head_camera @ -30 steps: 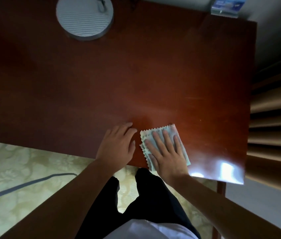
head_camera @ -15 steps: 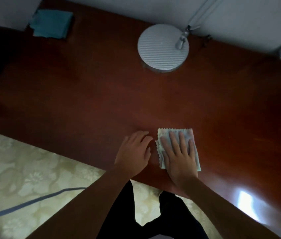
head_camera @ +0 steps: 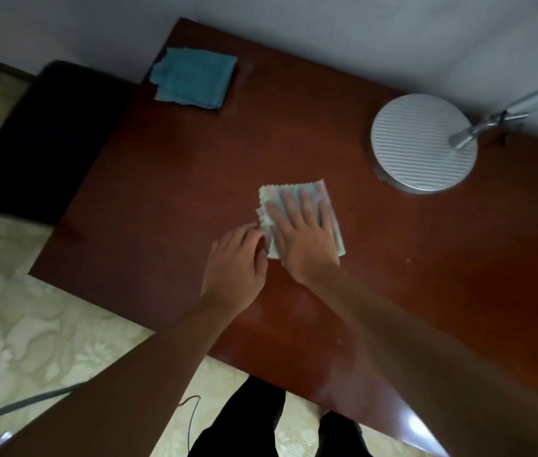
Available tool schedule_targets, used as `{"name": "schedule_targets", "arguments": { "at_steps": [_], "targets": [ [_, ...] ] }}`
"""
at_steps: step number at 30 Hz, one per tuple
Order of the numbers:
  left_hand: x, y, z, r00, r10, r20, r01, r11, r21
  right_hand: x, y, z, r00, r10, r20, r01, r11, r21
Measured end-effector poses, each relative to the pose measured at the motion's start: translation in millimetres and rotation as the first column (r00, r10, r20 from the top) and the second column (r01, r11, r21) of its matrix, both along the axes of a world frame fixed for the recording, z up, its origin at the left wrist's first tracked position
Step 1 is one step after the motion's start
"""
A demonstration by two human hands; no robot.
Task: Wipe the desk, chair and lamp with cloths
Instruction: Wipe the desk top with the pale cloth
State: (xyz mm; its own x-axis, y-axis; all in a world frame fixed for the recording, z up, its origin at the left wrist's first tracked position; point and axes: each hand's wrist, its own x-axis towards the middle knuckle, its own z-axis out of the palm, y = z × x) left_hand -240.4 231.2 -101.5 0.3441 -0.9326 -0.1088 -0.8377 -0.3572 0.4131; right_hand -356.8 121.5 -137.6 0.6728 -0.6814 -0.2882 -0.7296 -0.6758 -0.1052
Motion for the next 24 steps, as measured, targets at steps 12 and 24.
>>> {"name": "schedule_targets", "arguments": {
  "at_steps": [12,24],
  "targets": [
    [-63.4,44.7,7.5,0.98,-0.178,0.085,0.176,0.984,0.03,-78.4,101.8,5.3,0.992,0.126,0.026,-0.128,0.987,0.095],
    [-320.0,-34.2,8.6,0.735,-0.678,0.011,0.676,0.734,0.064,-380.2,75.2,10.0,0.845,-0.533,-0.053,0.534,0.846,0.0]
  ]
}}
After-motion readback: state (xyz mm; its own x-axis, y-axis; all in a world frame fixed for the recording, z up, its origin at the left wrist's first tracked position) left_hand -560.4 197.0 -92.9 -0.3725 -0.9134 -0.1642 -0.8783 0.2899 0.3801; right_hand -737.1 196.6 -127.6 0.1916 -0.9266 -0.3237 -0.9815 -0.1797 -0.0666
